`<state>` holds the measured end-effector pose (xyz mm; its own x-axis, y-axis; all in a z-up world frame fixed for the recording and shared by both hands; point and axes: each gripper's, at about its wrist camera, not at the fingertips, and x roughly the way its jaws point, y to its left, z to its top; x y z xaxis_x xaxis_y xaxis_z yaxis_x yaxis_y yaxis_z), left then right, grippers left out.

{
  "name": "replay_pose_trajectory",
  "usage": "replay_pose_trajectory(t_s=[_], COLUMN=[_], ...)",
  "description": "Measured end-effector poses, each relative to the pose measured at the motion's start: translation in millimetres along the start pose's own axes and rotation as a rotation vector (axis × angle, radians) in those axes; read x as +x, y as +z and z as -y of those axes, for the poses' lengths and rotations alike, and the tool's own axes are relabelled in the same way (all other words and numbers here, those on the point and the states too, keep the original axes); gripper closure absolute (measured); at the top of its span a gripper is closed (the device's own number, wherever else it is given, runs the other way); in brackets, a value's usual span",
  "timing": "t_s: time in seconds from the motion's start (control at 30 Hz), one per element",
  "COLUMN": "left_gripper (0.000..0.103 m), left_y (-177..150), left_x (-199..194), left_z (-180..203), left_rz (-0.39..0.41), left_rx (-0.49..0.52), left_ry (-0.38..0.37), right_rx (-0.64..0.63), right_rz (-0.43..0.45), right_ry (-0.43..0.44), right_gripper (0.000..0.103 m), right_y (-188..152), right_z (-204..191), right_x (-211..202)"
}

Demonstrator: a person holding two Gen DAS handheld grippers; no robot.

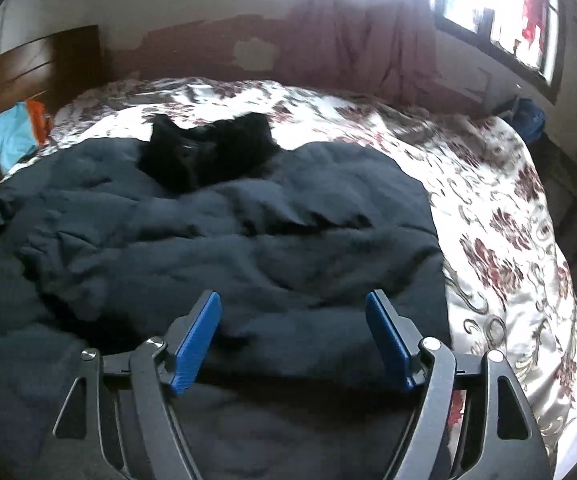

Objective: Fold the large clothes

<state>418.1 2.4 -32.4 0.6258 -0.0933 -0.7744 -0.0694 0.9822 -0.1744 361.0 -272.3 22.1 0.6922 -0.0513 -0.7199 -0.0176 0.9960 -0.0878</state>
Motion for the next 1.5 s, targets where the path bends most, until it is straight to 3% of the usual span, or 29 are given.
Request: replay_pose_trajectory(t_s=[0.3, 0.4, 0.6, 0.8, 1.1, 1.27, 1.5], left_gripper=[0.000, 0.000, 0.000, 0.000, 0.002, 0.026, 0.080], left_y=[-46.6, -73.7, -123.8, -141.2, -132.7, -133.8, -137.5], left_x=[-70.4, -83.3, -88.2, -77.3, -67.3, -74.2, -70.8], left_z=[-130.8, -183.0, -267.9, -312.6, -322.7, -325.9, -341.8], left_rz=[0.073, 0.114, 0.206, 0.288, 0.323, 0.378, 0.401], left_rx=[-0.251, -0.397, -0.703, -0.933, -0.921, -0.921, -0.990], left_ry=[-0.031, -0.057, -0.132, -0.196, -0.140, -0.115, -0.123], right_rx=[-0.104, -0.095, -0.053, -0.051, -0.079, -0.086, -0.067], right_rz=[-0.041, -0.055, -0.022, 0.017, -0.065, -0.069, -0.059], right_ry=[0.125, 0.139, 0.079, 0.034, 0.003, -0.008, 0.012], right_gripper=[0.030, 0.030, 0.030, 0.030, 0.030, 0.029, 0.029], right_y=[11.8, 12.3, 12.4, 17.3, 8.4, 3.0, 5.5], right_z=[-94.0, -120.7, -160.4, -179.5, -189.4, -192.0, -186.3], right_x=[-3.0, 7.9, 20.5, 33.3, 65.4, 70.1, 56.1])
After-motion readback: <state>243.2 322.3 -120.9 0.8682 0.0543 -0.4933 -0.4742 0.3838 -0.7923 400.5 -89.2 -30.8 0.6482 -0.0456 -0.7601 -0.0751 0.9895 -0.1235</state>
